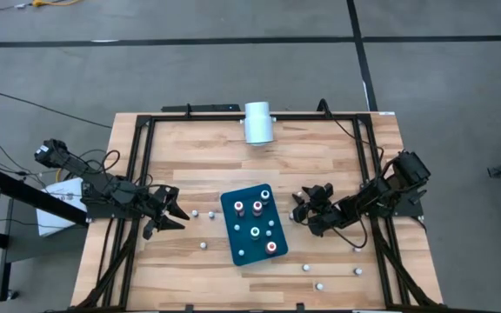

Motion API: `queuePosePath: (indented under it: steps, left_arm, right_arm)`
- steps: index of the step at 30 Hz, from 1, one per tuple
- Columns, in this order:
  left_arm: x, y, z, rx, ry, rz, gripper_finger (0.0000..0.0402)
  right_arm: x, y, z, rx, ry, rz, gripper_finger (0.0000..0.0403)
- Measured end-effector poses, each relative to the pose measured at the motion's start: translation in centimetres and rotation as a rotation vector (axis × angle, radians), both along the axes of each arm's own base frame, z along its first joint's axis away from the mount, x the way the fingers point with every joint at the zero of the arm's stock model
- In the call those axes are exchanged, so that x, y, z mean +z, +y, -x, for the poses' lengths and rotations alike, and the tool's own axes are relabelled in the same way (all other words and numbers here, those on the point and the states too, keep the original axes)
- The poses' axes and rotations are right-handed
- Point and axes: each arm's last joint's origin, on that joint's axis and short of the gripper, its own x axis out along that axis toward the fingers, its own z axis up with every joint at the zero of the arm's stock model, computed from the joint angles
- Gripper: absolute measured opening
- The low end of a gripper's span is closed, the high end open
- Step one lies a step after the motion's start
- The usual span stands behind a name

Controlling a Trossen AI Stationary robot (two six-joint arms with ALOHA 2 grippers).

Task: Pick & Place food coloring
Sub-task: Put the small orange food coloring bottle into the blue bin

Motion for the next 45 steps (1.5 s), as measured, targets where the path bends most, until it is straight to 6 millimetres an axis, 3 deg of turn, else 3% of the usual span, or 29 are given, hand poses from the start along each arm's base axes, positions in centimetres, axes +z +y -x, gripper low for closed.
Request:
queuePosePath:
  steps: [6,19,31,45]
  left_arm:
    - [0.0,0.0,0.0,0.000,0.000,0.000,0.0165]
    - [0.0,0.0,0.0,0.000,0.000,0.000,0.0165]
    - [0.0,0.0,0.0,0.000,0.000,0.000,0.0165]
    - [0.0,0.0,0.0,-0.008,0.001,0.001,0.0165]
  right_arm:
    - [0.0,0.0,0.0,0.000,0.001,0.001,0.0185]
    - [0.0,0.0,-0.1,-0.002,-0.011,-0.018,0.0052]
    - [0.1,0.1,-0.2,-0.043,-0.091,-0.087,0.0052]
    - [2.4,0.3,-2.5,0.019,-0.317,-0.108,0.0050]
